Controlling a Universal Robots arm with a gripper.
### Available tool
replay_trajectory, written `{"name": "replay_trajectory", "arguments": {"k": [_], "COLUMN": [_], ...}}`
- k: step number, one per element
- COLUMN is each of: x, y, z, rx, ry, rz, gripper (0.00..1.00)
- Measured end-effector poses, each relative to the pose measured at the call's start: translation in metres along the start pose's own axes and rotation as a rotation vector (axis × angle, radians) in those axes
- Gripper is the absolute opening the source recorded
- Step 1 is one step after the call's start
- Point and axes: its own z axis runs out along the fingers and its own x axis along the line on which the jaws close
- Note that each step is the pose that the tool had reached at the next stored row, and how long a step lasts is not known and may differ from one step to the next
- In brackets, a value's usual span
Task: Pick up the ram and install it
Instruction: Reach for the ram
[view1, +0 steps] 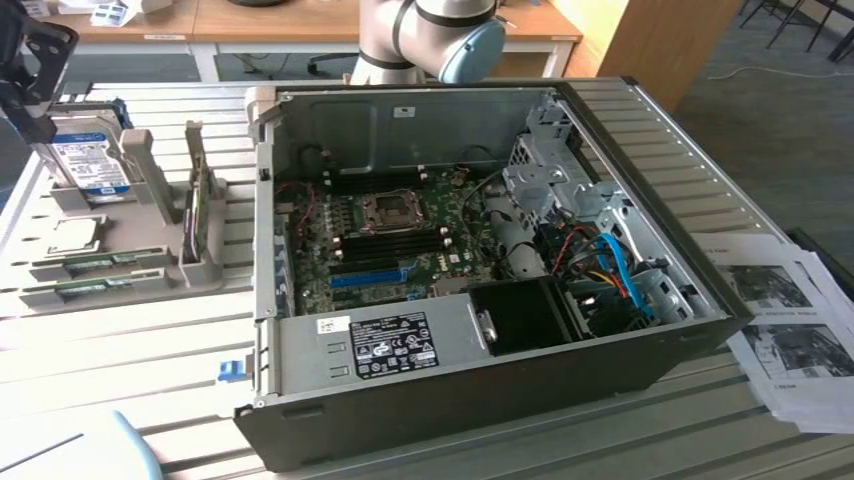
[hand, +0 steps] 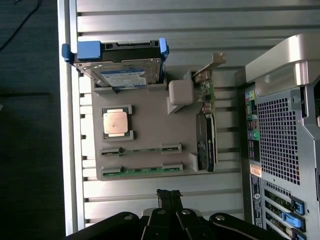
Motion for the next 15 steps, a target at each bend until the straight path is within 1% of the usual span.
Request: {"name": "replay_trajectory", "arguments": {"k": [7,15], "x": [0.000,0.000], "y": [-0.0003,-0.0008], "z": [0.0065,0.0170], "rx": [0.0000,0.0003], "ry": [0.0004,0.0029], "rz": [0.000,0.000], "gripper": [0.09,0.09]}}
